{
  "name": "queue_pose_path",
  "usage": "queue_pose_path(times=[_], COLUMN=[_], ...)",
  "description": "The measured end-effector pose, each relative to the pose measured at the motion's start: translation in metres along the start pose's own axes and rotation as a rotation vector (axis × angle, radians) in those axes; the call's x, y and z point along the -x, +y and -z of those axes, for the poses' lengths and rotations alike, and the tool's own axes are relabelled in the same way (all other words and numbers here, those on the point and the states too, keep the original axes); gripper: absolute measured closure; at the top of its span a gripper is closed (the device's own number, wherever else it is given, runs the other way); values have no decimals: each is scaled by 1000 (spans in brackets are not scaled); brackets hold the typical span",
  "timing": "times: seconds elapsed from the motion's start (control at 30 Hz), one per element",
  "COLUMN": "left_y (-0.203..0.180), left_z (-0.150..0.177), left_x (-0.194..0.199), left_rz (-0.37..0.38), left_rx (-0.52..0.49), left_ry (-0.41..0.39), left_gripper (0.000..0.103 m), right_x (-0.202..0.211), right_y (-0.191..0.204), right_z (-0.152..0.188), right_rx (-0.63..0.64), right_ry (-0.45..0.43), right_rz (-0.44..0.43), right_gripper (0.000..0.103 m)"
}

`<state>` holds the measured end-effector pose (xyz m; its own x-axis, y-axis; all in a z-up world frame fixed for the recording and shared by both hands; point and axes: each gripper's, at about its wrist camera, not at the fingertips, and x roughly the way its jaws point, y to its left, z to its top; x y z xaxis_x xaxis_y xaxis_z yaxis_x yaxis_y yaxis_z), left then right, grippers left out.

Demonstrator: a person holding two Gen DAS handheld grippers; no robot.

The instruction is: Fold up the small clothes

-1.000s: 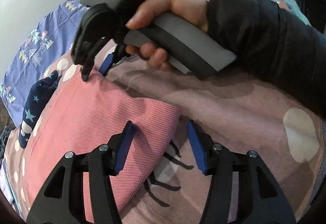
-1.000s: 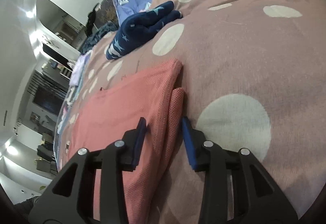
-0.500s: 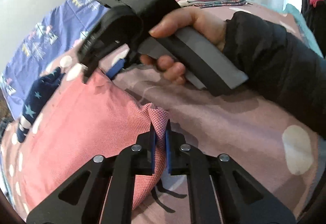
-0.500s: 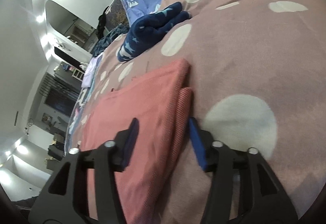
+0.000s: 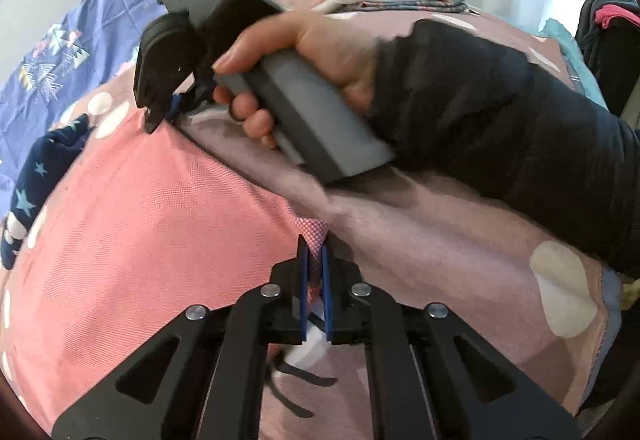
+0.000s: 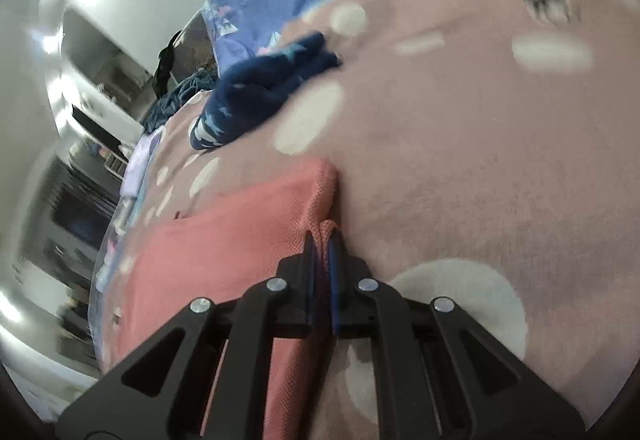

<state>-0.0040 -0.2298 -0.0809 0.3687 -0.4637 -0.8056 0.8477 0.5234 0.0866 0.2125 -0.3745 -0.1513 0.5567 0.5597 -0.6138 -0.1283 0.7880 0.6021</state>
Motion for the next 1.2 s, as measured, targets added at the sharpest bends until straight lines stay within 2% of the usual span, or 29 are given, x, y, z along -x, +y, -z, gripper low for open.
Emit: queue_pose_path(times=[0.07,0.3,0.37,0.43,0.53,0.63,0.77,0.8,0.83,0.87,0.9,0.93,0.97,1.07,1.13,1.2], left_y=[-4,-9,-11,-10,2,28,74,85,96,110,119,129,140,160,168,179], left_z=[0,1,2,4,15,46,113,130,148,172,189,207,226,260,270,276], left_x=[-2,2,7,20,48,80,127,138,150,165,174,184,193,209,215,218], left_rz=[-7,17,15,-11,-60,-131,-241,-265,-294,-334,-358,-376,-389,-393,-384,-346], left_rx=[-12,-10,-5,8,70,187,423,477,532,602,649,698,752,834,854,863], left_ry=[3,2,-1,-23,-77,-107,-109,-114,-121,-130,-135,-140,-146,-168,-201,-242], left_gripper=[98,96,89,87,71,69,69,69,69,69,69,69,70,84,85,85], right_x=[3,6,6,7,9,16,25,32,35,45,52,63,68,76,74,63], right_y=[-3,3,2,0,-1,0,1,2,4,9,14,25,34,70,107,156], right_z=[-2,8,9,8,11,15,17,18,19,22,25,29,33,48,64,91], right_rx=[-13,62,69,64,54,54,44,30,24,12,8,15,28,66,151,291], right_ry=[-7,-46,-48,-48,-61,-85,-96,-107,-116,-142,-169,-211,-221,-212,-207,-175], right_rz=[-25,15,7,-6,-13,7,47,79,99,159,224,304,315,223,191,161], right_gripper=[99,96,96,95,94,89,88,87,84,79,62,59,59,59,59,59])
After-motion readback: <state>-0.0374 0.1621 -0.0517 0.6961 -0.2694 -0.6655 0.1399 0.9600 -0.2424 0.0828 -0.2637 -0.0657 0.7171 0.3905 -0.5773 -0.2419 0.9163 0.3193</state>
